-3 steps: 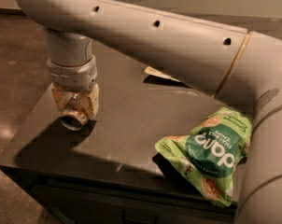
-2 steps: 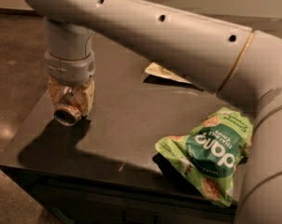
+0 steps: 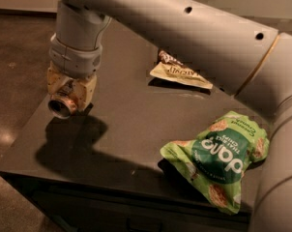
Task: Place orange can upright
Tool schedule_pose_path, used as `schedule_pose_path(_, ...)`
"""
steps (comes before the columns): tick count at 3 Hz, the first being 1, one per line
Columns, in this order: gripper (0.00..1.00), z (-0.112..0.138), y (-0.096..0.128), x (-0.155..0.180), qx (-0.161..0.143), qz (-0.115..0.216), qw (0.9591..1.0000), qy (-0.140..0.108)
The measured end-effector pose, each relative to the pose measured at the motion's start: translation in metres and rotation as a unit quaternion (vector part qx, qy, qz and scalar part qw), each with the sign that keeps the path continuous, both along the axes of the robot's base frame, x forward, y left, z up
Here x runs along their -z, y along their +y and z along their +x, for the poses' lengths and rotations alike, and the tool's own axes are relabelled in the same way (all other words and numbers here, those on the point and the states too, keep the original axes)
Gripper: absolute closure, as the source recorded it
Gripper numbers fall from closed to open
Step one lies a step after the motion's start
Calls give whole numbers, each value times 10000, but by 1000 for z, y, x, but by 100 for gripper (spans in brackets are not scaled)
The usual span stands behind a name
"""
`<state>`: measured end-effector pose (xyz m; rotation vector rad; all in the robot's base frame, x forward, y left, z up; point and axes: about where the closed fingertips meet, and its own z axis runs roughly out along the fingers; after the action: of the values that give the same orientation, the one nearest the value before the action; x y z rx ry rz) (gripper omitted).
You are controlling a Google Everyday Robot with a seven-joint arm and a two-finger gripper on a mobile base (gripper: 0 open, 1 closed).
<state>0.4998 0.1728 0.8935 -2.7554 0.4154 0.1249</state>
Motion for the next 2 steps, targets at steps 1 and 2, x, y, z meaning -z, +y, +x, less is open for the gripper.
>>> schedule_pose_path(1, 100, 9, 2, -11, 406, 336, 9985, 143)
schedule_pose_path(2, 100, 15, -1, -16, 686, 347, 9970, 78)
